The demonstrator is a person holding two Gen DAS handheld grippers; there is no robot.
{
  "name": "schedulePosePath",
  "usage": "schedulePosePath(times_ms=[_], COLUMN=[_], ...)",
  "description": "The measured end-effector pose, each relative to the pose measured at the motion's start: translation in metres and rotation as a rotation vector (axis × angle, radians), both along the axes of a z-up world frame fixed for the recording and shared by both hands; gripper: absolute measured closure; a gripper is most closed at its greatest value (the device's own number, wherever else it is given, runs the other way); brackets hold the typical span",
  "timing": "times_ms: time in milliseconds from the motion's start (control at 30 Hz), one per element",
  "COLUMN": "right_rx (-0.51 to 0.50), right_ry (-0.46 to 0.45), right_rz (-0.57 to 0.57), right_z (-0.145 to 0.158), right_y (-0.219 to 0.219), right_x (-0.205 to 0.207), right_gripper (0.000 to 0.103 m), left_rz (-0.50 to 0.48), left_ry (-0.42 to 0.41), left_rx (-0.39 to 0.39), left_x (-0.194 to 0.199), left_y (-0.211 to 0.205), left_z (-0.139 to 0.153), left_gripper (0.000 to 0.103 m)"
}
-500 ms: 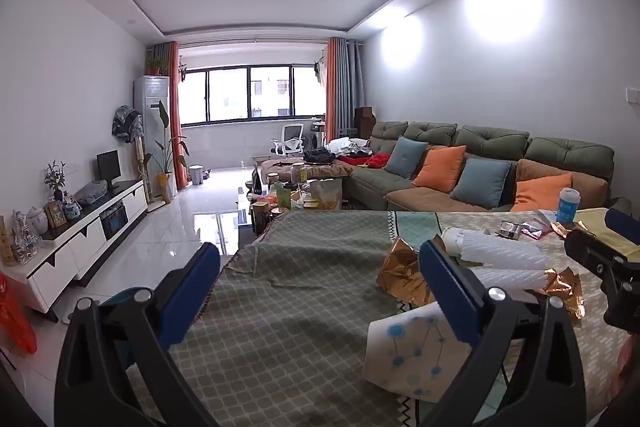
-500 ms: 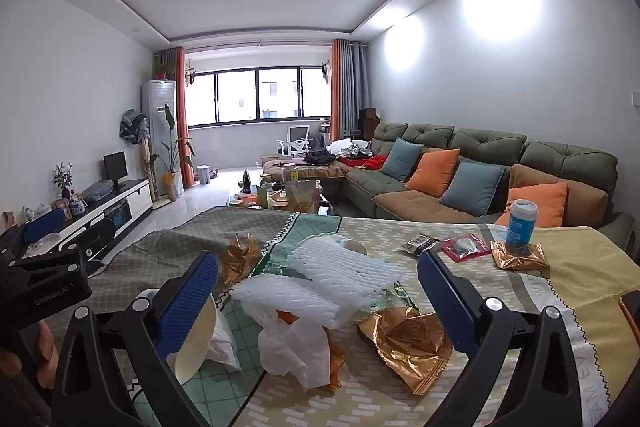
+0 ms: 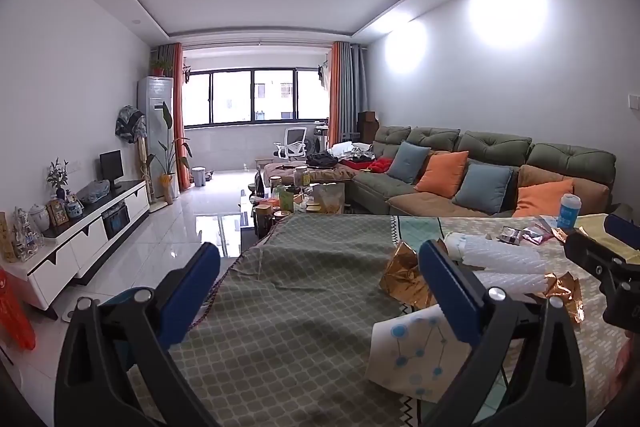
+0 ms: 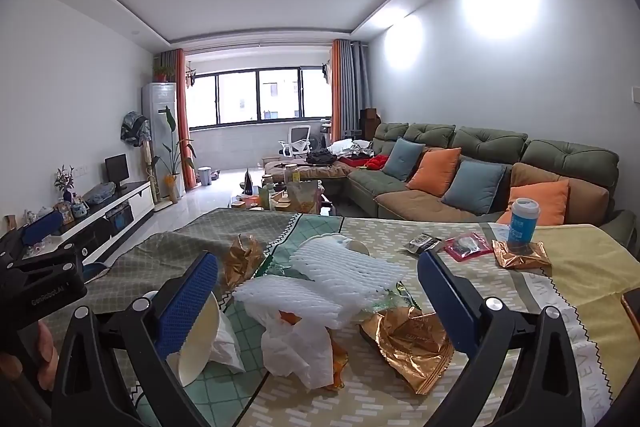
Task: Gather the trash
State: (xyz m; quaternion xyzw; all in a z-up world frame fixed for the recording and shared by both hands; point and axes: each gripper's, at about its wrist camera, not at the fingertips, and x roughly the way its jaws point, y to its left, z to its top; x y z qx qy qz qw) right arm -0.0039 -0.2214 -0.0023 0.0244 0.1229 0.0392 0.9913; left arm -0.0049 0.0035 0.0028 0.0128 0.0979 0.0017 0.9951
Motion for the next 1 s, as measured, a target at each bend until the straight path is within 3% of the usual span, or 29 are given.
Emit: schedulePosePath(times_ms=[1000], right_rx=[0.012], right_ry=[0.007], right_rz=[-0.002], right_z=[0.0034], right_y=[0.0021], right_x=[-0.0014], right_gripper=[0.004], left_rz=[0.008], left_ry=[-0.014], left_rx=[0.0], left_x=[-0.0059], left_y=[-0.0029], left_z=[0.0036], left_gripper=[0.003])
